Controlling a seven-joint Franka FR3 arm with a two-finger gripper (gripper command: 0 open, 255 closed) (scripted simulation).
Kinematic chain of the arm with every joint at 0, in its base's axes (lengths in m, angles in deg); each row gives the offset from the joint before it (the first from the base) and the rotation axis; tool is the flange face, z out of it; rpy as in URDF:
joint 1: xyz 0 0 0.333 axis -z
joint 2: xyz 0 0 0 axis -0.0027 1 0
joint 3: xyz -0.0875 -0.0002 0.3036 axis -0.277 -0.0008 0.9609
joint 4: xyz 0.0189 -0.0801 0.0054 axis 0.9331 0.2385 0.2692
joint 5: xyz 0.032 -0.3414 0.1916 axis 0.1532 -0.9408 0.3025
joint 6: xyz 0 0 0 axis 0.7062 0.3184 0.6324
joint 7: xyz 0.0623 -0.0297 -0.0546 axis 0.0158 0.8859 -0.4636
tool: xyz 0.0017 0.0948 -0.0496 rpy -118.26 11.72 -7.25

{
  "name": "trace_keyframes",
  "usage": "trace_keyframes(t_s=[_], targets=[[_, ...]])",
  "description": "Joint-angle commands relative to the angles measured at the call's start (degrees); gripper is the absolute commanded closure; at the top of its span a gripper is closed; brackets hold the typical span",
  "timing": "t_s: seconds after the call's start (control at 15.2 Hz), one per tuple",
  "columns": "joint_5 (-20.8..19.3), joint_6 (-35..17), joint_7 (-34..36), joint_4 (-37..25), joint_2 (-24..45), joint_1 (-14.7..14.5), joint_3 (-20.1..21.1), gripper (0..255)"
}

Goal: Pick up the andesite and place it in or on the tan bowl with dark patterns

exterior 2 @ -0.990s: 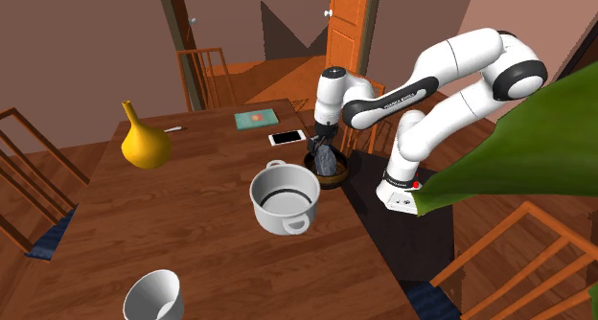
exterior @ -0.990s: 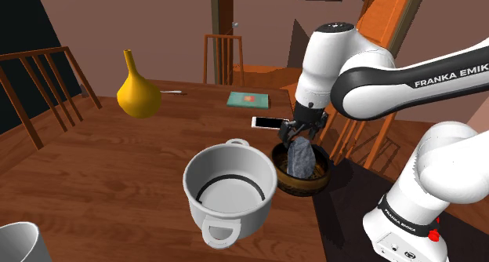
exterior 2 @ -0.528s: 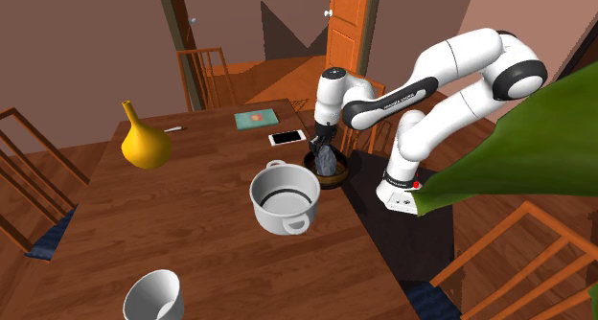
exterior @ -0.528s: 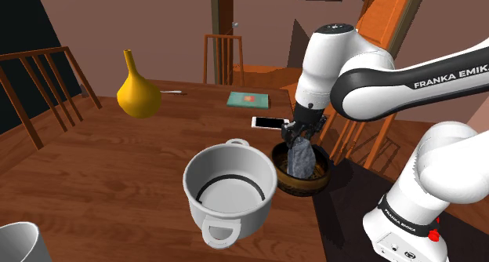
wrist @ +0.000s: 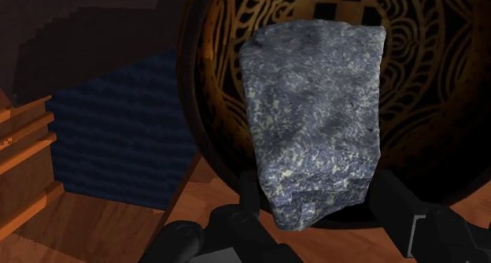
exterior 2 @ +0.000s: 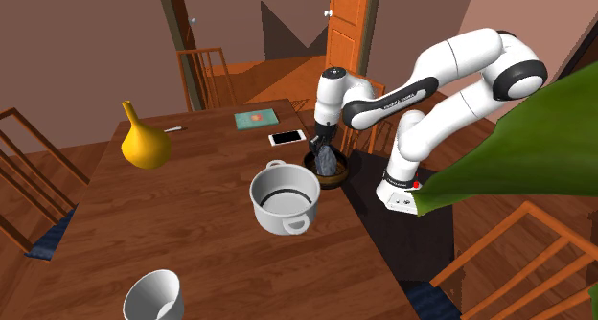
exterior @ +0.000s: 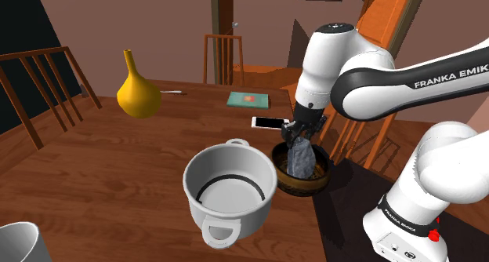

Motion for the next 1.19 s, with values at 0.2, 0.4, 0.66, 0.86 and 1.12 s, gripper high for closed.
trace_keyframes(t_s=[0.2,0.4,0.66,0.86,1.12], targets=[[-0.19,2.76,-0.35,-1.63,-0.99,-0.02,-0.58,255],[-0.44,5.44,-0.71,-3.42,-1.91,0.03,-1.16,255],[-0.80,8.87,-1.14,-5.96,-2.84,0.15,-1.87,255],[-1.09,11.35,-1.44,-7.97,-3.34,0.28,-2.37,255],[-1.47,14.54,-1.81,-10.77,-3.76,0.48,-2.97,255]])
